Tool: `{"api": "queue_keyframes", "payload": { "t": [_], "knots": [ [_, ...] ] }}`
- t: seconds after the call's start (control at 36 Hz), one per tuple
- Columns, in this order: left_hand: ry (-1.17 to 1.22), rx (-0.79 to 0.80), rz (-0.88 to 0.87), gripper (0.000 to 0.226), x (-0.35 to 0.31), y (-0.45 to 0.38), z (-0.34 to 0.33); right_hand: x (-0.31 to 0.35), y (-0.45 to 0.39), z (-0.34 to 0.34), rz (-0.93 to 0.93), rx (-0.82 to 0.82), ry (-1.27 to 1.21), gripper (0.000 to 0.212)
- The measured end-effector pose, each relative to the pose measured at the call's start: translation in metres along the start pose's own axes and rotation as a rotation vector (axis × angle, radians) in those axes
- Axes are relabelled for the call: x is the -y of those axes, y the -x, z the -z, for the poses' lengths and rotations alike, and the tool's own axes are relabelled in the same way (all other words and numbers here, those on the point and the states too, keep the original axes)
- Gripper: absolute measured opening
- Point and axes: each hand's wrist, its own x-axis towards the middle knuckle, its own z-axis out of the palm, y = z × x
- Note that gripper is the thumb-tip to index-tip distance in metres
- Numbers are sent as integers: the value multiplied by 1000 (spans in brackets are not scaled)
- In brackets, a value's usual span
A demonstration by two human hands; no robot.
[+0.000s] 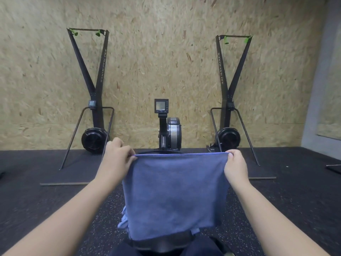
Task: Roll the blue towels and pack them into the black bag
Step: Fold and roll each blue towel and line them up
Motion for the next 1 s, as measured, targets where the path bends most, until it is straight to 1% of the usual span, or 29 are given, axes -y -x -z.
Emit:
{"api": "queue_keyframes", "payload": {
  "t": [0.06,0.08,0.19,0.28,0.33,0.39,0.47,0.56,0.67,0.78,0.83,0.89,0.92,1.0],
  "knots": [
    [-16,-18,22,11,3,2,-3,-1,1,-4,-25,3,-11,25],
    [12,-13,52,13,3,4,-3,-1,1,-6,-33,1,-19,25],
    [260,47,269,24,-1,8,-2,-4,1,-12,-62,-19,-38,20],
    [328,24,338,28,1,11,-1,1,2,-17,-61,-28,-35,32],
    [415,-1,369,26,1,11,0,9,6,-18,-36,-9,-54,35],
    [584,-6,415,19,-3,7,2,18,10,-18,5,27,-86,38],
    [820,58,464,9,-17,3,10,34,17,-17,71,104,-141,43],
    [991,206,409,10,-34,1,21,53,25,-13,119,205,-184,39],
    [954,388,255,20,-57,1,34,79,37,-8,139,284,-254,19],
    [965,495,170,24,-82,1,45,96,45,-8,235,259,-250,8],
    [966,542,152,20,-90,1,47,101,50,-9,263,259,-254,7],
    [965,567,156,29,-95,1,47,104,54,-11,289,274,-237,7],
    [951,567,145,30,-96,1,45,105,56,-12,300,285,-223,7],
    [888,551,56,22,-98,4,40,108,63,-13,333,324,-234,8]
  ]
}}
